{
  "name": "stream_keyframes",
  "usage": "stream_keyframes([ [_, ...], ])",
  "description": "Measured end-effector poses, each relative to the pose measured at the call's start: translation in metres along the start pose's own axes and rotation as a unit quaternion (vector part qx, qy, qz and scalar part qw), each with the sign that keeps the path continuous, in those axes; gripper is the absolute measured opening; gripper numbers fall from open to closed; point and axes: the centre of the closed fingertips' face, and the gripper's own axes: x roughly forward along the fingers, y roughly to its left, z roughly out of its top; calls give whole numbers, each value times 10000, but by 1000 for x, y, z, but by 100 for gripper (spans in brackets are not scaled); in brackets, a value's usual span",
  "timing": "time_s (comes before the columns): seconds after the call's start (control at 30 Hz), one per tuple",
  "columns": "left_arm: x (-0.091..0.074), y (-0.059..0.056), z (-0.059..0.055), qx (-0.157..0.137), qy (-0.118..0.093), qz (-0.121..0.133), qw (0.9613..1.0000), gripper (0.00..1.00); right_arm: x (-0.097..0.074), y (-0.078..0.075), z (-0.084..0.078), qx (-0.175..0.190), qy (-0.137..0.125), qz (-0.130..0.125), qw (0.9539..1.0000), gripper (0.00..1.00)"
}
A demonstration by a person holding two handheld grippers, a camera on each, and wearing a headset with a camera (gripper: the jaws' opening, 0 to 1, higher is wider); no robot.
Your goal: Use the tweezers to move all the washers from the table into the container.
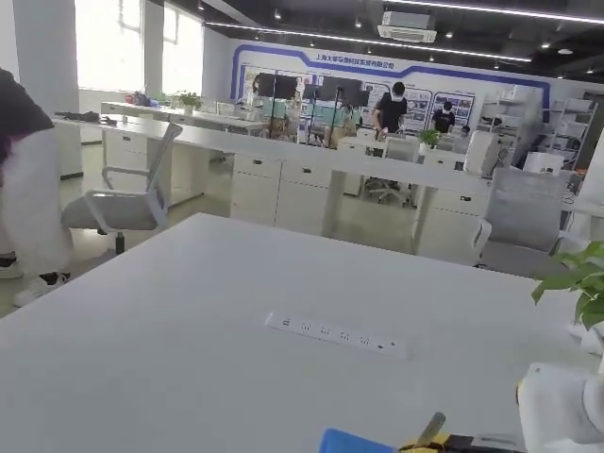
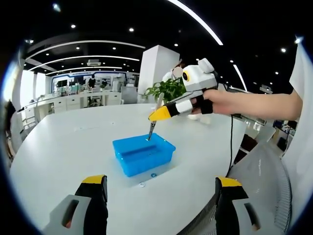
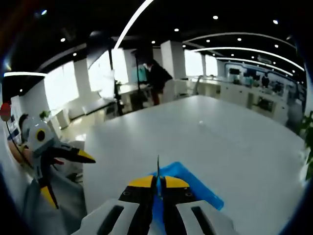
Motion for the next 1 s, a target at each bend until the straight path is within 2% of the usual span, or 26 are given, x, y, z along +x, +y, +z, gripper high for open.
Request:
stream_keyframes([
  [0.2, 0, 0, 0, -3, -9, 2, 10000, 93, 20, -26, -16, 353, 253, -99, 9990, 3],
  [0.3, 0, 0, 0, -14, -5, 14, 10000, 93, 29, -35, -29, 473, 482, -130, 9976, 3],
  [0.4, 0, 0, 0, -20, -3, 10, 10000, 93, 36, -41, -36, 532, 596, -124, 9967, 3],
  [0.73, 1, 1, -1, -32, 6, 20, 10000, 93, 50, -42, -54, 513, 950, -130, 9941, 3],
  [0.8, 1, 1, -1, -31, 5, 19, 10000, 93, 52, -38, -56, 499, 1013, -132, 9935, 3],
  [1.0, 0, 2, -1, -45, -2, 28, 10000, 93, 54, -40, -61, 461, 1103, -139, 9927, 3],
])
